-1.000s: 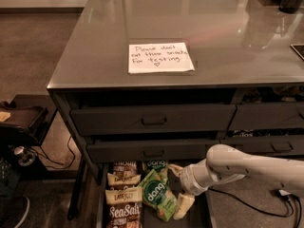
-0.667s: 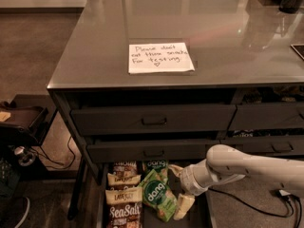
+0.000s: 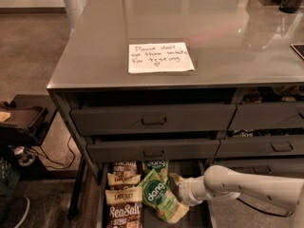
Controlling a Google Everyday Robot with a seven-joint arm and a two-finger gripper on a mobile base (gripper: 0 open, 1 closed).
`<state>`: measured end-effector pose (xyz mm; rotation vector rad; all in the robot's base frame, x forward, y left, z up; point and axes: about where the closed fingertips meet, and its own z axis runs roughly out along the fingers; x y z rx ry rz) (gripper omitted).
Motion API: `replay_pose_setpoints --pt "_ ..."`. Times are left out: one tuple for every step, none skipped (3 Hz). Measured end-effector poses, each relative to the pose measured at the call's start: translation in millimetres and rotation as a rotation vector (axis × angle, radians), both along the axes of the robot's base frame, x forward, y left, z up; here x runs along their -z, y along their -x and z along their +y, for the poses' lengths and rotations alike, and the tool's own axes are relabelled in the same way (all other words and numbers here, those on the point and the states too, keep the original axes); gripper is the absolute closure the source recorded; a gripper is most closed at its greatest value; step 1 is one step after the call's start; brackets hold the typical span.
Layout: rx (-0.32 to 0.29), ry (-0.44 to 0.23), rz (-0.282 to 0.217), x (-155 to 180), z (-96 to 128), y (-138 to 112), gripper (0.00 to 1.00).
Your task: Pick green rice chip bag from bottom drawer and place on counter
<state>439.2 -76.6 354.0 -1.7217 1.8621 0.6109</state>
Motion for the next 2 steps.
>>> replay_pose_setpoints --pt "0.111 -0.036 -0.01 64.1 4.6 -17.5 0.0" --pt "0.178 -0.071 0.025 115.3 12.0 -33.2 0.0"
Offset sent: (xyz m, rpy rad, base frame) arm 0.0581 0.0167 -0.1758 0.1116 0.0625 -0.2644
